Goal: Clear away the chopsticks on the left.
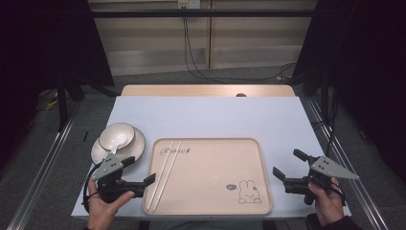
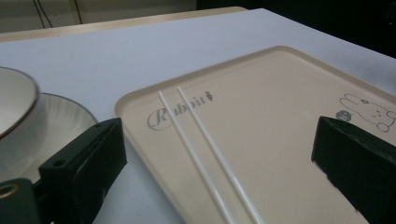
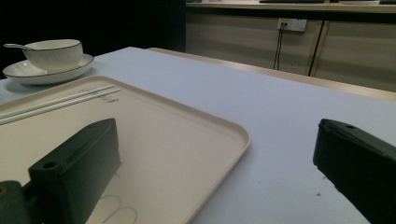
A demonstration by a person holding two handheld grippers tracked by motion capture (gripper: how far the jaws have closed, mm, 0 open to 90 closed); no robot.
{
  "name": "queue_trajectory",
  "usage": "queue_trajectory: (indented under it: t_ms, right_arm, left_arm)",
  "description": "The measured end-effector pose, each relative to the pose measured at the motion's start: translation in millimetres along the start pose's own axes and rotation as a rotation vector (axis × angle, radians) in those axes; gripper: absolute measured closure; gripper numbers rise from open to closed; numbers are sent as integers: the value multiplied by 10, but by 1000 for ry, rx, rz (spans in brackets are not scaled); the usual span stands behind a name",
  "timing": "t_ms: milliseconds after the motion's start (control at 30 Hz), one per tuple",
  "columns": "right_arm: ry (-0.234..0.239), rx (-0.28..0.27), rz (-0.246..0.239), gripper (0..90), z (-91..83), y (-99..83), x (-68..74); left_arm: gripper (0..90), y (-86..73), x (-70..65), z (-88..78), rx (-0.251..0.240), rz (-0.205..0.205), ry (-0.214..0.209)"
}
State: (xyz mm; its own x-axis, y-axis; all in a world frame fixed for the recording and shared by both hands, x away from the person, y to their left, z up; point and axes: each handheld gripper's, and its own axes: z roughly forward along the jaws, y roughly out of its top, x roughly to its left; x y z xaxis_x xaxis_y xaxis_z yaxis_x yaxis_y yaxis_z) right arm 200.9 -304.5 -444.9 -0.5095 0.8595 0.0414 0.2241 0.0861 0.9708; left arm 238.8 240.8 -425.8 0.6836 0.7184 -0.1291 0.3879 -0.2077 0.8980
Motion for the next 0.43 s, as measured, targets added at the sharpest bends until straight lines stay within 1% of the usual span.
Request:
queue_trajectory:
  t_ms: [67, 100, 133, 167, 200, 233, 267, 300, 333, 367, 400, 433]
  right_arm:
    - [0, 0, -1, 4, -3, 0, -6]
    - [0, 0, -2, 4, -4, 0, -6]
    - [-2, -1, 5, 4, -2, 1, 0]
    - [3, 0, 1, 4, -8, 1, -4]
    - [-1, -2, 1, 4, -10, 2, -5]
    - [-1, -4, 2, 4, -13, 2, -4]
    - [-2, -6, 2, 4, -14, 3, -3]
    - [-3, -7, -1, 4, -14, 3, -4]
    - [-7, -8, 0, 3, -12, 3, 0]
    - [-8, -5, -2, 4, -15, 3, 0]
    - [-5, -7, -6, 3, -17, 5, -2]
    - [-7, -8, -3, 2, -18, 5, -4]
  left_arm:
    - [27, -39, 57, -97, -31, -9, -10]
    - [25, -61, 79, -145, -42, -8, -3]
    - [25, -85, 101, -190, -51, -5, -12]
    - [25, -118, 123, -239, -64, 9, -4]
    - [22, -167, 152, -297, -88, 9, -5]
    - [16, -183, 170, -324, -89, 2, -9]
    - [17, -197, 190, -346, -93, -9, -17]
    - [15, -209, 220, -372, -101, -22, -16]
    - [15, -219, 242, -393, -112, -44, -3]
    - [15, -229, 260, -410, -122, -80, 2]
    - [15, -241, 285, -426, -128, -95, -15]
    - [15, -244, 284, -428, -131, -96, -10]
